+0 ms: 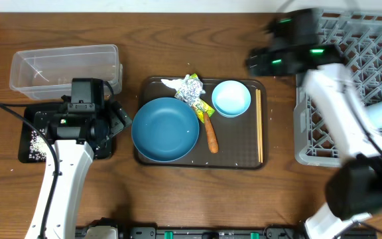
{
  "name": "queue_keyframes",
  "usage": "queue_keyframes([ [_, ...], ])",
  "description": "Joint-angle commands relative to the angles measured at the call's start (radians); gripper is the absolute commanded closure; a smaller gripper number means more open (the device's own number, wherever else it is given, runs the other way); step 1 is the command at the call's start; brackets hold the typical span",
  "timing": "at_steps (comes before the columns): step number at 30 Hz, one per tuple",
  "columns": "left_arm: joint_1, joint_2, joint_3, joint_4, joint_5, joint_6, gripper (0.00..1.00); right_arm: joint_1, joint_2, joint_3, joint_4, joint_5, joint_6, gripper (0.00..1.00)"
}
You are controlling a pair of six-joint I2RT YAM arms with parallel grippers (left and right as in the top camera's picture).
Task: Sort waste into correct bins and load items into the dishwasher rack
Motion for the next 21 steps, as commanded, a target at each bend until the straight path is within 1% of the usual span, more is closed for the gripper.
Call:
queue_keyframes([
  [1, 0.004, -0.013, 0.024, -0.003, -0.008, -0.008, 0.00, 0.090, 0.074, -0.013, 0.022, 0.134, 0.002, 0.34],
  [4, 0.004, -0.013, 0.024, -0.003, -0.008, -0.008, 0.00, 0.153, 0.132, -0.013, 0.047, 0.138, 0.005, 0.44],
  [5, 0.004, -0.013, 0.024, -0.003, -0.008, -0.008, 0.00, 0.169, 0.146, -0.013, 0.050, 0.139, 0.005, 0.45],
  [12, 0.004, -0.013, 0.024, -0.003, -0.008, -0.008, 0.00, 0.256, 0.228, -0.013, 0.047, 0.166, 0.014, 0.45],
  [17, 0.004, -0.013, 0.024, -0.003, -0.008, -0.008, 0.00, 0.282, 0.256, -0.013, 0.043, 0.169, 0.039, 0.50],
  [21, 0.004, -0.013, 0.024, -0.003, -0.008, -0.008, 0.00, 0.303, 0.283, -0.014, 0.042, 0.174, 0.040, 0.51],
])
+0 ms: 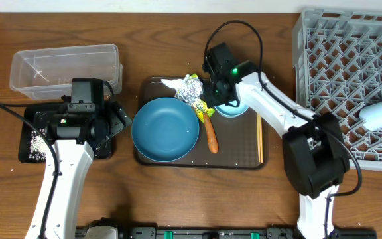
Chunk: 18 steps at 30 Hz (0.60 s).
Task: Sort waste into correct bins and load items into the dishwasher rack
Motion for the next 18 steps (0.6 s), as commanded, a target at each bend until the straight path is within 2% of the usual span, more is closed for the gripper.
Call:
queue_keyframes([
  [1, 0.004, -0.013, 0.024, -0.003, -0.008, -0.008, 0.00, 0.024, 0.039, -0.002, -0.002, 0.032, 0.025, 0.51],
  [5, 0.004, -0.013, 0.024, -0.003, -0.008, -0.008, 0.00, 0.031, 0.059, -0.002, -0.008, 0.088, 0.034, 0.58],
  [10, 0.004, -0.013, 0.024, -0.003, -0.008, -0.008, 0.00, 0.031, 0.053, 0.006, -0.010, 0.088, 0.052, 0.80],
  [18, 0.004, -0.013, 0.024, -0.003, -0.008, -0.008, 0.00, 0.012, -0.018, 0.084, -0.073, 0.087, 0.056, 0.99],
])
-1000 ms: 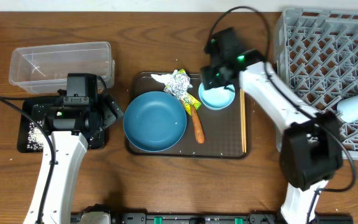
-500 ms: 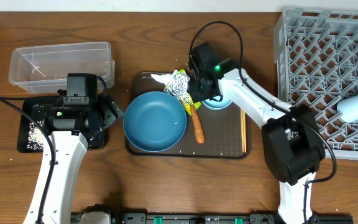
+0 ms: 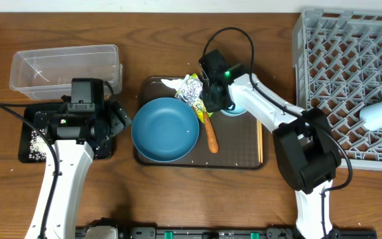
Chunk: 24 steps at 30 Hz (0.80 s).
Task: Sort waste into correct bins and load items into the dishwasher rack
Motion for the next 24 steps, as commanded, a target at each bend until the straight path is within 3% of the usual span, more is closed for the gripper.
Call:
queue_keyframes([
  [1, 0.004, -0.013, 0.024, -0.003, -0.008, -0.008, 0.00, -0.009, -0.083, 0.072, -0.022, -0.003, 0.010, 0.99],
  [8, 0.004, -0.013, 0.024, -0.003, -0.008, -0.008, 0.00, -0.091, -0.227, 0.197, -0.058, -0.003, 0.009, 0.96],
  [12, 0.004, -0.013, 0.024, -0.003, -0.008, -0.008, 0.00, -0.254, -0.317, 0.220, -0.024, -0.072, 0.008, 0.92],
  [15, 0.004, -0.013, 0.024, -0.003, -0.008, -0.008, 0.00, -0.436, -0.342, 0.220, 0.014, -0.275, 0.009, 0.99],
  [19, 0.004, -0.013, 0.024, -0.003, -0.008, -0.008, 0.00, -0.687, -0.317, 0.219, 0.084, -0.682, 0.009, 0.99],
  [24, 0.004, -0.013, 0.024, -0.003, -0.008, -0.008, 0.00, -0.904, -0.243, 0.219, 0.188, -0.988, 0.009, 0.99],
])
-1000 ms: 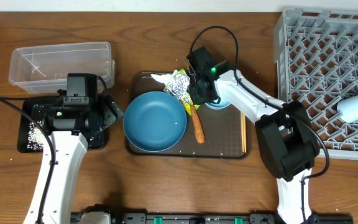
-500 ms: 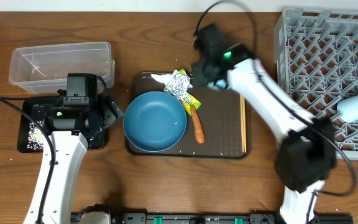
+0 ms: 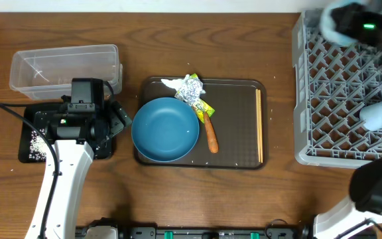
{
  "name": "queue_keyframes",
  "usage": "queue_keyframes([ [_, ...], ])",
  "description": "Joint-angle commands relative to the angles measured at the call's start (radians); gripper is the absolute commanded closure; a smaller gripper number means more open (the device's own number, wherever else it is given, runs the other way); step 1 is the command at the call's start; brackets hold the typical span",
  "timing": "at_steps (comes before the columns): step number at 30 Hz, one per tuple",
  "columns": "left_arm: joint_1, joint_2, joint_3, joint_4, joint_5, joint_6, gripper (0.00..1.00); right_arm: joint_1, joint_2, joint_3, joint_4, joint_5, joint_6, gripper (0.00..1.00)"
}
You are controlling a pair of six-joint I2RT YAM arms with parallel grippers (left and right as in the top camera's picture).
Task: Sort waste into correct bins and load items into the dishwasher rack
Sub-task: 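Carry the saucer with the right gripper over the dish rack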
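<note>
The brown tray (image 3: 197,161) holds a large blue bowl (image 3: 164,129), a crumpled foil ball (image 3: 191,88), a yellow wrapper (image 3: 205,108), a carrot (image 3: 211,137), a white tissue (image 3: 170,83) and chopsticks (image 3: 258,126). My right gripper (image 3: 342,16) is blurred over the far left corner of the grey dishwasher rack (image 3: 340,99), shut on a small light-blue bowl (image 3: 333,18). A white cup (image 3: 380,116) lies in the rack. Over the black bin (image 3: 35,143), my left gripper (image 3: 119,118) stands open and holds nothing.
A clear plastic container (image 3: 65,66) stands behind the black bin, which has white crumbs in its left part. Bare wooden table lies between the tray and the rack, and along the front edge.
My right gripper was at the small bowl's left rim on the tray. Now it is over the rack's far left corner with the bowl, which has left the tray. The left arm is unchanged.
First my right arm was by the rack's left edge while the small bowl sat on the tray. Then the gripper was down at that bowl, then at its left rim. Now the bowl is held over the rack. My left arm stayed still throughout.
</note>
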Motion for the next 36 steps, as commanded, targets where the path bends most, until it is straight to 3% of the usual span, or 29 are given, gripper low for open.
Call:
queue_keyframes([
  [1, 0.004, -0.013, 0.024, -0.003, -0.008, -0.008, 0.00, -0.099, 0.060, 0.000, 0.041, -0.356, 0.002, 0.99],
  [8, 0.004, -0.013, 0.024, -0.003, -0.008, -0.008, 0.00, -0.240, 0.226, 0.000, 0.194, -0.603, 0.040, 0.99],
  [14, 0.004, -0.013, 0.024, -0.003, -0.009, -0.008, 0.00, -0.292, 0.317, 0.000, 0.298, -0.642, 0.161, 0.99],
  [22, 0.004, -0.013, 0.024, -0.003, -0.009, -0.008, 0.00, -0.367, 0.330, 0.000, 0.291, -0.635, 0.192, 0.98],
  [27, 0.004, -0.013, 0.024, -0.003, -0.009, -0.008, 0.00, -0.401, 0.330, 0.000, 0.230, -0.634, 0.130, 0.98],
  [36, 0.004, -0.013, 0.024, -0.003, -0.008, -0.008, 0.00, -0.381, 0.348, 0.000, 0.220, -0.645, 0.117, 0.98],
])
